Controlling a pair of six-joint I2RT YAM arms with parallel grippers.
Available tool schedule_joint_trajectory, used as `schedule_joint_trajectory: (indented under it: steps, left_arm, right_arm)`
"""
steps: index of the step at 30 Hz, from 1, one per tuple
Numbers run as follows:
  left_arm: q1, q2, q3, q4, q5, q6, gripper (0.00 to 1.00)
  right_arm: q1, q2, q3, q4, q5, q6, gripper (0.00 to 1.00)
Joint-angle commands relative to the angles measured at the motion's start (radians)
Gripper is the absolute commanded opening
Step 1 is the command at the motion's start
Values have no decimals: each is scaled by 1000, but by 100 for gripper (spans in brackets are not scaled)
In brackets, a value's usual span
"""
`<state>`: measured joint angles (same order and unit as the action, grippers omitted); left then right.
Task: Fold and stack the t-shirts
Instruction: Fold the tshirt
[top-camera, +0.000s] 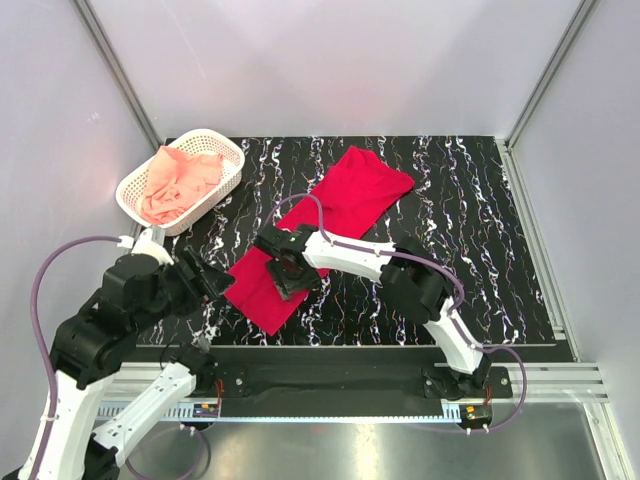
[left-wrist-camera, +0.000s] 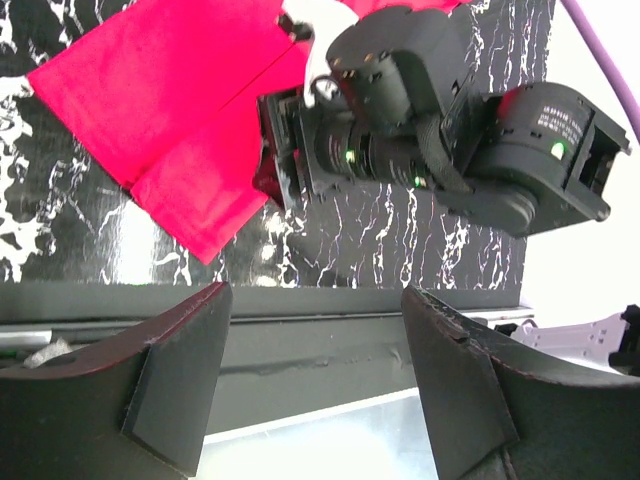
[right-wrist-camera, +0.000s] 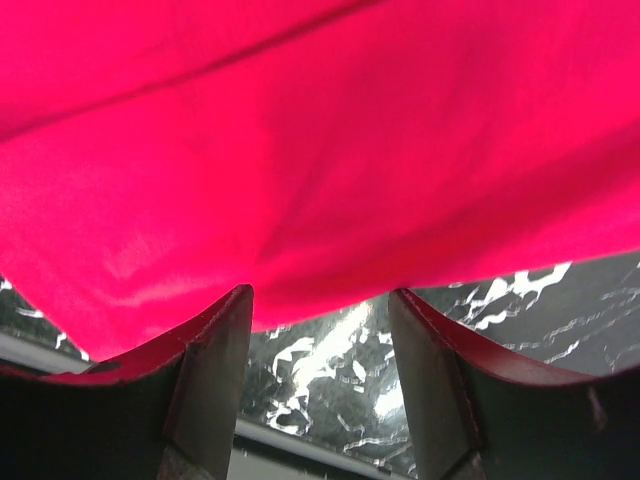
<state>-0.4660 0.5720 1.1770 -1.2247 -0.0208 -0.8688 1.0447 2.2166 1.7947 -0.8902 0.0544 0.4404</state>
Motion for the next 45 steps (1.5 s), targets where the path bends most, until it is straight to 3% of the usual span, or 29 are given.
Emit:
schedule_joint_trajectory:
  steps: [1, 9, 13, 17, 24, 30, 34, 39, 45]
  left_arm:
    - [3, -34, 10, -39, 15, -32, 74]
    - [3, -75, 15, -91, 15, -47, 75]
    - [3, -89, 9, -104, 15, -58, 74]
    - [3, -104, 6, -114, 15, -70, 75]
    - [3, -109, 7, -116, 39, -90, 75]
    - [3, -84, 30, -128, 33, -92, 75]
    - [3, -72, 13, -108, 42, -81, 75]
    - [3, -37, -43, -56, 68, -49, 75]
    - [3, 41, -94, 34, 110, 10, 75]
  right_arm:
    - [0, 21, 38, 51, 50, -25, 63]
    - [12, 28, 80, 19, 76, -16, 61]
    - [49, 34, 190, -137, 119, 29, 63]
    - [94, -12, 219, -122, 134, 43, 67]
    - [92, 141, 298, -115, 58, 0, 67]
    - [86, 126, 120, 11, 44, -17, 70]
    - [71, 52, -108, 91, 33, -22, 71]
    - [64, -138, -447, 174, 6, -5, 72]
    - [63, -353, -658, 180, 4, 12, 76]
